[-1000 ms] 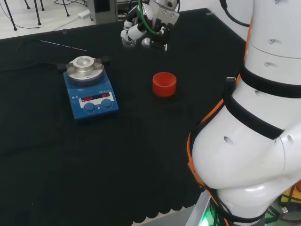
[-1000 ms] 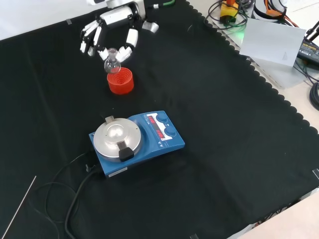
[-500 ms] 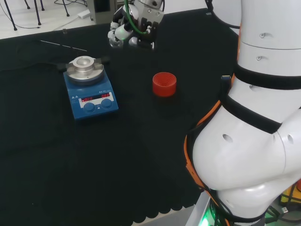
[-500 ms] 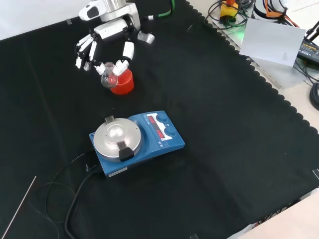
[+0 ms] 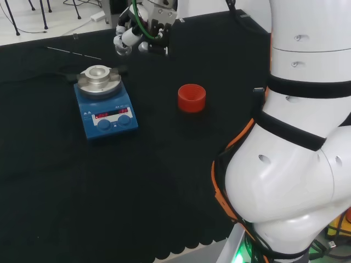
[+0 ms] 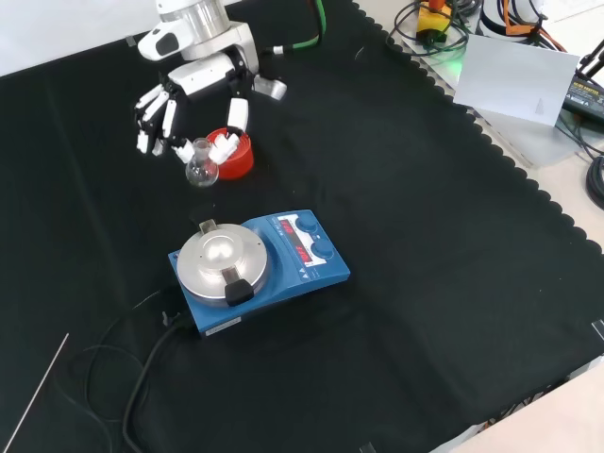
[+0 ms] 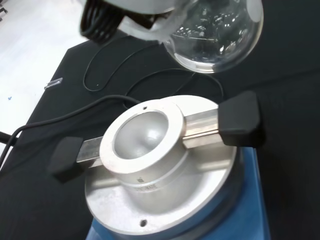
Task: Place the round-bottom flask on the heater.
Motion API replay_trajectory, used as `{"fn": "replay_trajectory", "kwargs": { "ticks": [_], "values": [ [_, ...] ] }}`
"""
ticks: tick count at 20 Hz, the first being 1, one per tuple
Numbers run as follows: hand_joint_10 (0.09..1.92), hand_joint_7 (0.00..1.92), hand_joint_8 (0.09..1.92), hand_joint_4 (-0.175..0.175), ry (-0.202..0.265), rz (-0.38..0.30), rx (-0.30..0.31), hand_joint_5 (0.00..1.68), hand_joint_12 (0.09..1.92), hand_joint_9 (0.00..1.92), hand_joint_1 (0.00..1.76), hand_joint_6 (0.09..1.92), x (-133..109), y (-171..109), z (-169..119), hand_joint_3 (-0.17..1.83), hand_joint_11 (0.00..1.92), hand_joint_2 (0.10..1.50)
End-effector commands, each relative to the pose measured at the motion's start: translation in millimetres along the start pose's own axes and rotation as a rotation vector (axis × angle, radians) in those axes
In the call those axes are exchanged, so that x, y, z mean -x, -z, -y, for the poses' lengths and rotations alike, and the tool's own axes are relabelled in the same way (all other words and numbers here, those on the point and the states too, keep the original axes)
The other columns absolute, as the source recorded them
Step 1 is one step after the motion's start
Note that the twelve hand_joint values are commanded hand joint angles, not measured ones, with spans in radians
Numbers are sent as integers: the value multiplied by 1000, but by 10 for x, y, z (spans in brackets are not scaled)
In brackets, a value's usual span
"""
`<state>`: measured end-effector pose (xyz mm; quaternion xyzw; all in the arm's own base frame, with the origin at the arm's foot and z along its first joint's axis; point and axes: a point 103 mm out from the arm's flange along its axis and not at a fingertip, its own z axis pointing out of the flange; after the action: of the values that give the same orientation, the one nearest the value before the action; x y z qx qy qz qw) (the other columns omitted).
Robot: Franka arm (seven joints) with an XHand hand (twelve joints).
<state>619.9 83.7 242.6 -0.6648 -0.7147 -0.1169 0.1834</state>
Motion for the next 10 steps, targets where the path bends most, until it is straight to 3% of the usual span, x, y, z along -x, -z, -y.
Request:
{"fn": "replay_trajectory", "kwargs": {
  "ticks": [1, 10],
  "values": [
    [587, 360, 588, 74, 27, 9, -29, 1069, 1331, 580, 1092, 1090, -181, -130, -101, 793, 187, 694],
    [587, 362, 589, 73, 44, 19, -52, 1071, 1330, 582, 1093, 1089, -367, -268, -158, 797, 189, 692]
  ]
}}
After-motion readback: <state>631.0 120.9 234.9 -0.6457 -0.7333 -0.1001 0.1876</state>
